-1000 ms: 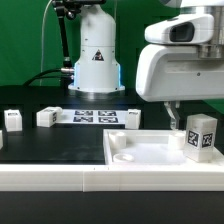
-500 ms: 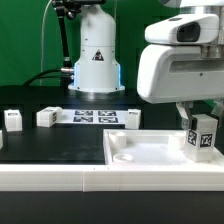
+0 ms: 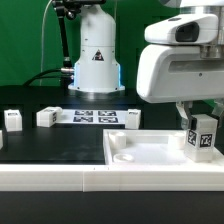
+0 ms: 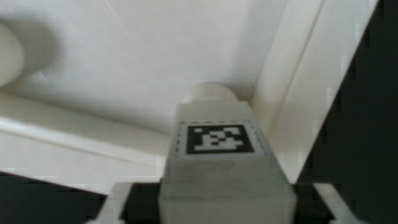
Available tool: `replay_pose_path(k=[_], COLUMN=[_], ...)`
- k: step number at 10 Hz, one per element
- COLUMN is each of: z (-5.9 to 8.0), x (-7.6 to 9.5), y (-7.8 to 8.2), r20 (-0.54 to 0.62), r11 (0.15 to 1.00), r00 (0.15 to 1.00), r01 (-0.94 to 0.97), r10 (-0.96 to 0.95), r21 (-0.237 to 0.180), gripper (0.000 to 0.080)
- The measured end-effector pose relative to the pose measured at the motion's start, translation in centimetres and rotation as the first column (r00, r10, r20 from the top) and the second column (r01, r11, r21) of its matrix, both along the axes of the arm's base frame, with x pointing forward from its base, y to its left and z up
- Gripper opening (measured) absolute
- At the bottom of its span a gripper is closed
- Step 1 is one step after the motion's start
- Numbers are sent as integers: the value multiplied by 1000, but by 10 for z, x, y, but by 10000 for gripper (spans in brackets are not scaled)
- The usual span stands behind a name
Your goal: Assemble one leg
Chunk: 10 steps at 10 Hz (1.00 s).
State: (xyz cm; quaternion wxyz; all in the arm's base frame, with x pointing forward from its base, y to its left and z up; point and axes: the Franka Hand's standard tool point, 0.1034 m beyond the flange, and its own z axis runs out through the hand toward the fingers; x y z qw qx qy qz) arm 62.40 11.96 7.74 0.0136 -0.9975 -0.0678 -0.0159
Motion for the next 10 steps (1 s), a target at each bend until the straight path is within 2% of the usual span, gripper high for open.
replay_pose_path(k=[2,5,7,10], z=[0,-1,-1,-1], x=[0,-1,-2,-2], y=[0,1,2,3], r20=[-8,-25,-40,-49], r11=[979,844,671,423], r00=[979,844,671,423], r01=[203,536,741,906], r10=[-203,-536,-741,-905], r21=[9,15,14,9], gripper=[291,292,292,292])
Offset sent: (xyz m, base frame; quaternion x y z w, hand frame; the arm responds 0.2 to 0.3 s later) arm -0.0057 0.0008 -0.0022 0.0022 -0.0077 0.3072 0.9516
